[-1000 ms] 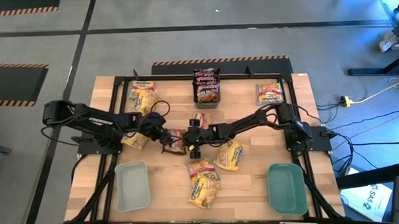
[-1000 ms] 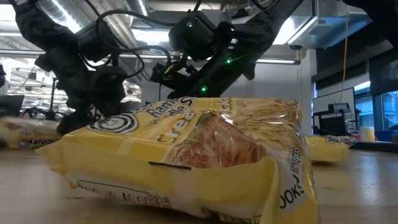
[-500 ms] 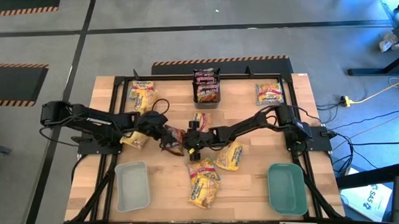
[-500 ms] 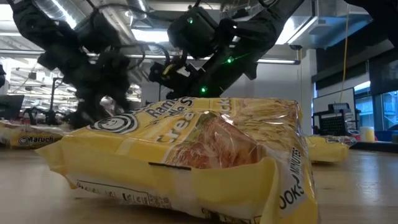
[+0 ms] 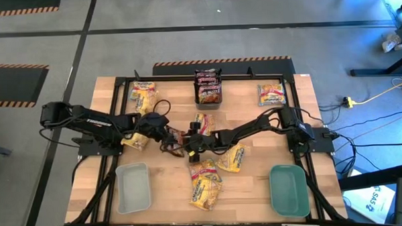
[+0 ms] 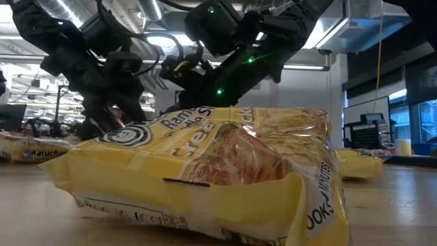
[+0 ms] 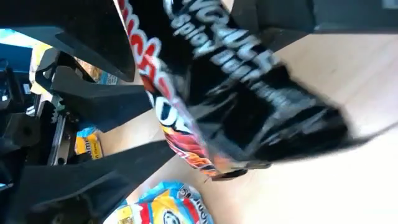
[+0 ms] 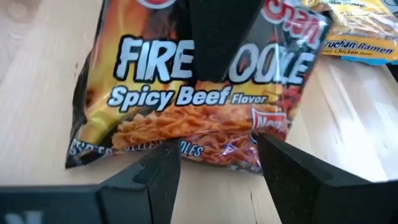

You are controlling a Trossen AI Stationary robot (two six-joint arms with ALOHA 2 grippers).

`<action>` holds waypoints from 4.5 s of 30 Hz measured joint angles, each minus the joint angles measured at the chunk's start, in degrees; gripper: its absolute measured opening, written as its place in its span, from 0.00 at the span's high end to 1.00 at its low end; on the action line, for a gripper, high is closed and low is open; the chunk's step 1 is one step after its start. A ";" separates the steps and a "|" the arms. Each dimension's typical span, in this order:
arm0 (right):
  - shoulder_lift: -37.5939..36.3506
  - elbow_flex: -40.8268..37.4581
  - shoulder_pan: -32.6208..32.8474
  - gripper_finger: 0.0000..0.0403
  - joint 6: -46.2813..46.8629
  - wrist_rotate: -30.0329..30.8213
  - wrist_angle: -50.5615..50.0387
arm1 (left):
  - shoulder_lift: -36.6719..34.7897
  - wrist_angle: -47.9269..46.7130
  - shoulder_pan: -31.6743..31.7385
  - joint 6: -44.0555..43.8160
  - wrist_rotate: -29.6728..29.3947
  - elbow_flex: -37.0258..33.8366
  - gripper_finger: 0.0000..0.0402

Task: Sort Maruchan noodles
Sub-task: Put the black noodle pack into the black bin

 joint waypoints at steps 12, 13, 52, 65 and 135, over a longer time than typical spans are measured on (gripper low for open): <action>-8.46 0.09 2.11 0.49 3.07 -5.03 -10.62 | -0.07 1.01 -2.62 13.18 -2.51 0.04 0.66; -8.89 0.07 1.93 0.49 4.02 -6.31 -11.81 | -0.07 1.20 -2.87 14.46 -2.59 0.07 0.68; -59.64 -52.07 11.63 0.49 14.12 -4.36 10.65 | 17.74 -36.32 6.64 62.83 -17.23 54.18 0.70; -58.93 -56.70 11.11 0.49 16.62 1.56 9.23 | 39.03 -53.04 17.98 79.15 -7.18 85.05 0.70; -58.86 -60.74 11.26 0.49 26.93 4.90 9.99 | 50.56 -50.54 16.81 84.62 -13.11 84.07 0.46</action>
